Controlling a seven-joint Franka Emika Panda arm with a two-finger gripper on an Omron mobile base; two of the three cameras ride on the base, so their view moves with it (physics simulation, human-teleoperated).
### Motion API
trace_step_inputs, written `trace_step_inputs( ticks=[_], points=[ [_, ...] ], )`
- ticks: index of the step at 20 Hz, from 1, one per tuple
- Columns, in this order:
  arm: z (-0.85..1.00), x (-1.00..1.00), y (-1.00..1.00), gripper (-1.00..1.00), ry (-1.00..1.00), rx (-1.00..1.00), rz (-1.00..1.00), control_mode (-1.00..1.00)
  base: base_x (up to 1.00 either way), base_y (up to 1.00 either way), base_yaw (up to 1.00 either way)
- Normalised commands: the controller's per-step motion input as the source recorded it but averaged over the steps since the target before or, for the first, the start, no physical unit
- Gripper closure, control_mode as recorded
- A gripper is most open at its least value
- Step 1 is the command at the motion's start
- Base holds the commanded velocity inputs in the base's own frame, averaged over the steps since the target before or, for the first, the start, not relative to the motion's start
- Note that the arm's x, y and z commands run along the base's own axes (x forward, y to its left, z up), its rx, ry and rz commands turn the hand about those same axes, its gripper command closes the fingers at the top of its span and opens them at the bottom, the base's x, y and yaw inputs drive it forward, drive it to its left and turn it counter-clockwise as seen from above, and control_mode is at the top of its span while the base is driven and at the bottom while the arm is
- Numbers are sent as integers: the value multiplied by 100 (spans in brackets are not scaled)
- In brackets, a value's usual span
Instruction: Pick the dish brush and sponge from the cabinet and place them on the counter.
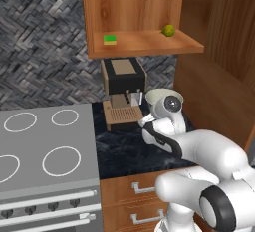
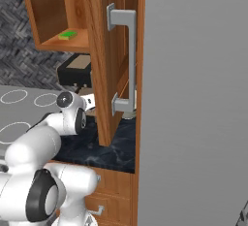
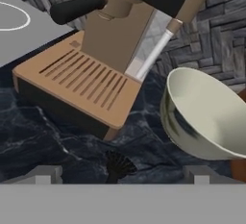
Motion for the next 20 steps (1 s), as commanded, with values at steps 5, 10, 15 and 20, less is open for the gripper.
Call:
trace_step_inputs(
  ticks=[5,10,15,20],
  points=[
    [8,-7,2,-100,-3,0,3,-100,0,0,0],
    [11,-10,3,-100,-6,0,4,-100,0,0,0],
    [16,-12,6,-100,-8,0,5,-100,0,0,0],
    [19,-8,7,-100,-8,0,6,-100,0,0,0]
  ],
)
